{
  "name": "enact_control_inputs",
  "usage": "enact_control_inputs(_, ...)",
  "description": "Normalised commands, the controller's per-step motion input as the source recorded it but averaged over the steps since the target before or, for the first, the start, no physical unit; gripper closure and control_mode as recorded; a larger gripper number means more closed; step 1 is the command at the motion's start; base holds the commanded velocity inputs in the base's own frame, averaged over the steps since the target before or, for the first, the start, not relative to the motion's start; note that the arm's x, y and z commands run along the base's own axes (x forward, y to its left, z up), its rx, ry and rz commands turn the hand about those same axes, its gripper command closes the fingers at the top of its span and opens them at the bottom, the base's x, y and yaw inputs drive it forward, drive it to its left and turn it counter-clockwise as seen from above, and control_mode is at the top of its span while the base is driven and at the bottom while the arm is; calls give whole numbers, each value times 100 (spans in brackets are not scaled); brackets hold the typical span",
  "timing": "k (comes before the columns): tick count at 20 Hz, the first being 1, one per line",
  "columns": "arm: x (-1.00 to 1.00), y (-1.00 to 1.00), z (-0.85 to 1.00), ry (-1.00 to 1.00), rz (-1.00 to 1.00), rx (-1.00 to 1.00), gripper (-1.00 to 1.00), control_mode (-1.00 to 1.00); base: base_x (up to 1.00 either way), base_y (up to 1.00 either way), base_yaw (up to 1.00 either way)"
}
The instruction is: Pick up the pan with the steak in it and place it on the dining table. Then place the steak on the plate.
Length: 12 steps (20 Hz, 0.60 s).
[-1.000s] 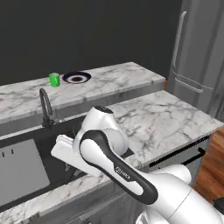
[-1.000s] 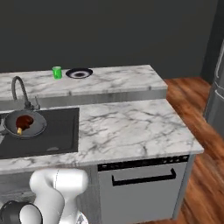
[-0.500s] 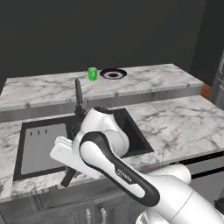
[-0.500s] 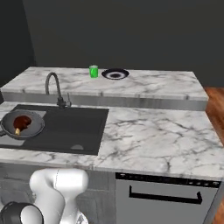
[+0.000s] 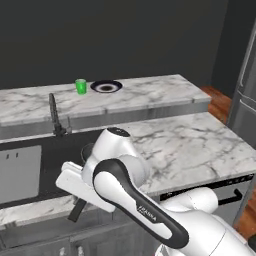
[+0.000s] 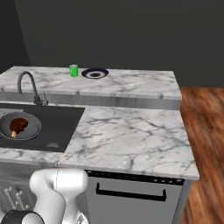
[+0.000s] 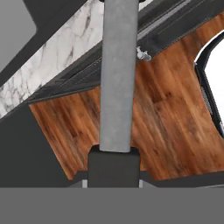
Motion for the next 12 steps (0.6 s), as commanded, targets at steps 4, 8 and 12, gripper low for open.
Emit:
enact_control_inputs(4,0,0,0,0,0,0,100,100,0,-100,0)
enact_control_inputs(8,0,0,0,0,0,0,100,100,0,-100,0)
enact_control_inputs(12,0,0,0,0,0,0,100,100,0,-100,0)
